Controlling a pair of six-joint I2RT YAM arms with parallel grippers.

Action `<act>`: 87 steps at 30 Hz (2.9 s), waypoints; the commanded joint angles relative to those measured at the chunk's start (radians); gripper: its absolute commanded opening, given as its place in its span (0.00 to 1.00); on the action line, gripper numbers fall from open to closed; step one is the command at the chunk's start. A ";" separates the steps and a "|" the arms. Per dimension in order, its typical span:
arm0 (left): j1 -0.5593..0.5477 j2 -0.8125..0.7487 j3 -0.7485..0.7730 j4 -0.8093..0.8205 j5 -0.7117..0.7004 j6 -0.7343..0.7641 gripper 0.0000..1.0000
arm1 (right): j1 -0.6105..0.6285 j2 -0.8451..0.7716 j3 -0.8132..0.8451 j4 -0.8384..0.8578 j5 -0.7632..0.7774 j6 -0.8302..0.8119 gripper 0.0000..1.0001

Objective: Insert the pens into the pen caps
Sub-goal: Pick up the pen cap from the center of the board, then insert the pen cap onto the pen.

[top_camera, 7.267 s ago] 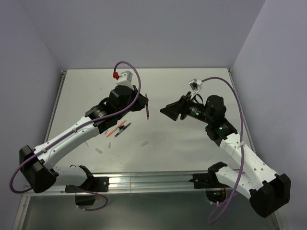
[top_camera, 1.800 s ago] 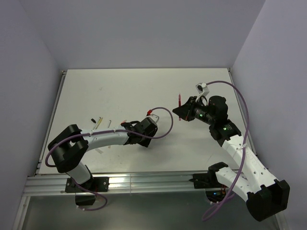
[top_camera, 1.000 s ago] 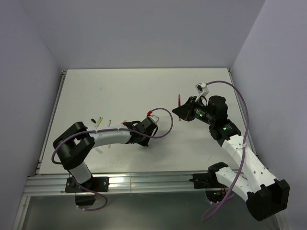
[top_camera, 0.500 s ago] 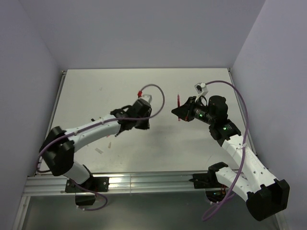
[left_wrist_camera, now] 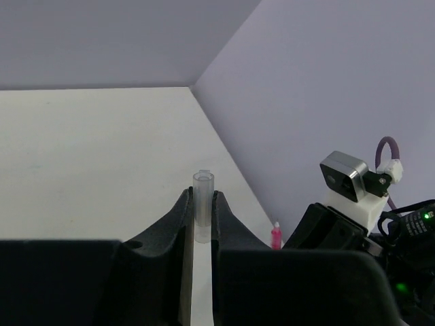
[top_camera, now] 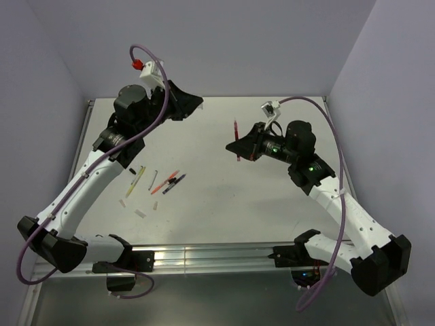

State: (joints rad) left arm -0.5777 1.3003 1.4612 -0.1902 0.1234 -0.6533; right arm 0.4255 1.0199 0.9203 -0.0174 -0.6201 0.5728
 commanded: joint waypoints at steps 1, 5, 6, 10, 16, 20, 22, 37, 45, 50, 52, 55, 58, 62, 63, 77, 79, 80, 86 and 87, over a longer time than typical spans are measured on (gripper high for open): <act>0.033 0.030 0.001 0.141 0.195 -0.038 0.00 | 0.058 0.038 0.091 0.097 0.019 0.064 0.00; 0.039 -0.002 -0.103 0.340 0.248 -0.087 0.00 | 0.108 0.113 0.137 0.120 0.034 0.090 0.00; 0.044 -0.010 -0.151 0.404 0.266 -0.098 0.00 | 0.120 0.126 0.147 0.126 0.034 0.088 0.00; 0.065 -0.030 -0.220 0.481 0.303 -0.141 0.00 | 0.159 0.160 0.117 0.177 0.033 0.088 0.00; 0.091 -0.041 -0.274 0.529 0.338 -0.164 0.00 | 0.190 0.178 0.091 0.183 0.039 0.075 0.00; 0.113 -0.041 -0.280 0.548 0.361 -0.181 0.00 | 0.197 0.183 0.097 0.172 0.039 0.065 0.00; 0.114 -0.042 -0.282 0.548 0.366 -0.181 0.00 | 0.202 0.187 0.101 0.168 0.034 0.064 0.00; 0.116 -0.009 -0.294 0.580 0.415 -0.209 0.00 | 0.217 0.178 0.114 0.146 0.043 0.048 0.00; 0.113 0.019 -0.294 0.592 0.440 -0.227 0.00 | 0.217 0.169 0.121 0.134 0.049 0.039 0.00; 0.110 0.024 -0.295 0.592 0.441 -0.226 0.00 | 0.217 0.161 0.120 0.132 0.059 0.035 0.00; 0.105 0.025 -0.292 0.586 0.441 -0.220 0.00 | 0.217 0.157 0.121 0.128 0.068 0.030 0.00; 0.099 0.027 -0.291 0.578 0.441 -0.212 0.00 | 0.216 0.154 0.123 0.122 0.079 0.025 0.00; 0.092 0.033 -0.283 0.563 0.441 -0.204 0.00 | 0.213 0.146 0.123 0.122 0.085 0.022 0.00; 0.087 0.039 -0.285 0.568 0.449 -0.207 0.00 | 0.214 0.146 0.129 0.109 0.094 0.016 0.00; 0.085 0.039 -0.283 0.566 0.449 -0.206 0.00 | 0.213 0.144 0.129 0.111 0.092 0.015 0.00; 0.068 0.030 -0.288 0.561 0.444 -0.198 0.00 | 0.197 0.118 0.117 0.105 0.151 0.009 0.00; 0.065 0.030 -0.289 0.564 0.447 -0.201 0.00 | 0.196 0.111 0.114 0.103 0.169 0.009 0.00; 0.065 0.027 -0.289 0.566 0.447 -0.201 0.00 | 0.196 0.109 0.112 0.102 0.175 0.007 0.00; 0.046 0.021 -0.303 0.589 0.441 -0.229 0.00 | 0.194 0.103 0.106 0.102 0.214 0.004 0.00; 0.038 0.014 -0.317 0.594 0.432 -0.235 0.00 | 0.194 0.101 0.101 0.105 0.220 0.007 0.00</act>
State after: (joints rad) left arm -0.5201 1.3411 1.1641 0.3462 0.5514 -0.8646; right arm 0.6281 1.1648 1.0080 0.0525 -0.4587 0.5934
